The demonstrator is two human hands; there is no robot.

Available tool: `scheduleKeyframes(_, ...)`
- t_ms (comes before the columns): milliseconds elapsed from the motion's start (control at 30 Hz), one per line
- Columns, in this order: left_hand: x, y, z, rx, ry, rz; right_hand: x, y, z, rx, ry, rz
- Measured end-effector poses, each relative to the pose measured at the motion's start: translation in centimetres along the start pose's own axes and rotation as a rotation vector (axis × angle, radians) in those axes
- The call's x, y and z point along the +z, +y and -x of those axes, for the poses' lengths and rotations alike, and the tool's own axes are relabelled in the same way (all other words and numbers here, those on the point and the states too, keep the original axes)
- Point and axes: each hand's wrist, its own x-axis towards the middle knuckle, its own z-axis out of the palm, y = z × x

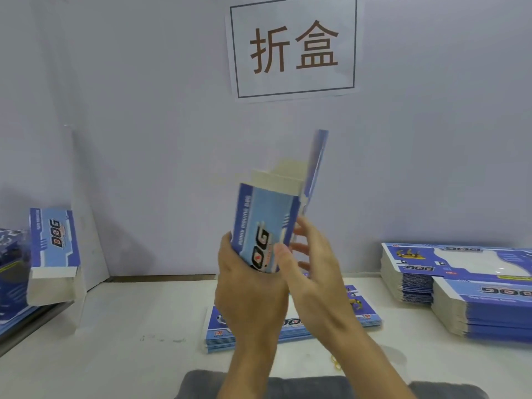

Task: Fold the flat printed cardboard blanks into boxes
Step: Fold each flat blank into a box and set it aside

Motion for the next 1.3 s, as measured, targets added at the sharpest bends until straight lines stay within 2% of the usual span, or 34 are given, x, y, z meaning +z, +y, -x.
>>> scheduleKeyframes(100, 0.7, -0.1, 0.7, 0.183, -0.178, -0.185, -0.2, -0.3, -0.3, 0.035, 0.025, -0.13)
scheduleKeyframes(167, 1.0, -0.1, 1.1, 0.312, -0.389, -0.067, -1.4, -0.2, -0.7, 0.043, 0.143, -0.141)
scheduleKeyframes(267, 1.5, 0.1, 1.9, 0.303, -0.67, 0.159, -3.6, 0.4, -1.2, 0.095, 0.238, -0.073)
scheduleKeyframes(400, 1.7, 0.0, 2.3, 0.301, -0.788, 0.227, -5.2, 1.8, -1.5, 0.182, 0.241, -0.124)
scheduleKeyframes(500, 0.9, -0.1, 1.2, 0.229, -0.761, 0.348, -6.0, 2.1, -1.4, 0.21, 0.203, -0.28)
scheduleKeyframes(633, -0.3, -0.3, -0.5, 0.02, -0.573, 0.389, -6.9, 1.4, -1.3, 0.16, 0.072, -0.372)
scheduleKeyframes(733, -1.5, -0.5, -2.0, -0.095, -0.466, 0.506, -7.6, 0.8, -1.3, 0.138, -0.181, -0.317)
scheduleKeyframes(833, -2.3, -0.2, -2.7, -0.178, -0.476, 0.775, -7.8, 0.2, -1.1, 0.217, -0.51, -0.273)
scheduleKeyframes(900, -2.5, 0.0, -2.8, -0.201, -0.453, 0.845, -7.5, 0.1, -1.1, 0.25, -0.615, -0.256)
scheduleKeyframes(967, -2.5, 0.2, -2.8, -0.211, -0.39, 0.847, -7.1, 0.0, -1.1, 0.262, -0.592, -0.269)
scheduleKeyframes(1067, -2.2, 0.6, -2.8, -0.162, -0.292, 0.818, -6.6, -0.2, -1.2, 0.219, -0.433, -0.292)
scheduleKeyframes(1167, -1.7, 1.6, -2.1, -0.019, -0.282, 0.714, -5.8, -1.3, -1.1, 0.073, -0.195, -0.298)
scheduleKeyframes(1300, -1.4, 2.9, -1.5, 0.084, -0.322, 0.66, -5.5, -2.5, -1.1, -0.166, 0.095, -0.178)
